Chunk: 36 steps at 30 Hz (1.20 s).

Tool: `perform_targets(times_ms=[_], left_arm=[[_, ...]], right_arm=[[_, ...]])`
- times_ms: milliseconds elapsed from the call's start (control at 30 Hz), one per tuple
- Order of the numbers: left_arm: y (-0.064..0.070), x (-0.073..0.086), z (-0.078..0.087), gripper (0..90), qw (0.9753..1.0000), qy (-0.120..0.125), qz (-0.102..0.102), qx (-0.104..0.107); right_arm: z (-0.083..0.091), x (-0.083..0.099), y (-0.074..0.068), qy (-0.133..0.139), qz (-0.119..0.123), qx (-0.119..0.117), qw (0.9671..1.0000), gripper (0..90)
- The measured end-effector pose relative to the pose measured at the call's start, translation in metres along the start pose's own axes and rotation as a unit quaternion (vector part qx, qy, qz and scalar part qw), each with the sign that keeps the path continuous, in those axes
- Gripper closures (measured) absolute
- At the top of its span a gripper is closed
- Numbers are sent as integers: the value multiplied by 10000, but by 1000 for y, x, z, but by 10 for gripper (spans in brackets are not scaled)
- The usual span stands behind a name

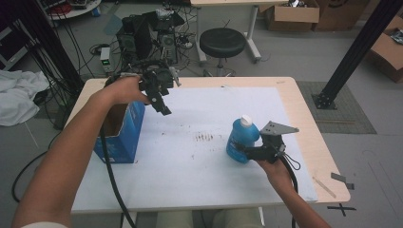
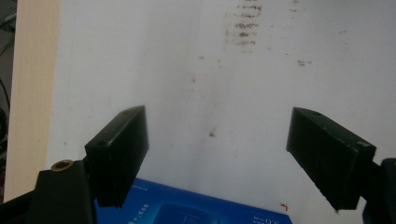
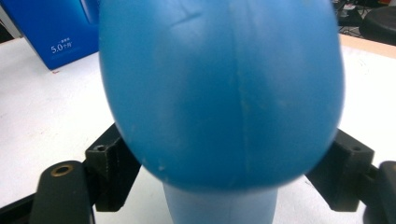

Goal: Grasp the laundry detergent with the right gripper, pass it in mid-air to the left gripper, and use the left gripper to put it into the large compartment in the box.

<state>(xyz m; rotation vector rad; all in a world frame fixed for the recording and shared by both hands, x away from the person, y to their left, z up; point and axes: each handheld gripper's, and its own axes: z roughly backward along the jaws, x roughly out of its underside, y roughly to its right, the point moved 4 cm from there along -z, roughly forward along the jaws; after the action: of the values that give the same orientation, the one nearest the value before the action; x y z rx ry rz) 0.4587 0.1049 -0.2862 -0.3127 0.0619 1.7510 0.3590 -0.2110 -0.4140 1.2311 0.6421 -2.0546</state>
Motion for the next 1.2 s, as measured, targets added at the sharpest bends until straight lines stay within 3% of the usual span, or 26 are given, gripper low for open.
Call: perform_targets(times_ms=[1200], left_arm=[[1,-1,0,226,10000,-1,-20,-2]], right_arm=[[4,0,-1,134,118,-56,9998,393]])
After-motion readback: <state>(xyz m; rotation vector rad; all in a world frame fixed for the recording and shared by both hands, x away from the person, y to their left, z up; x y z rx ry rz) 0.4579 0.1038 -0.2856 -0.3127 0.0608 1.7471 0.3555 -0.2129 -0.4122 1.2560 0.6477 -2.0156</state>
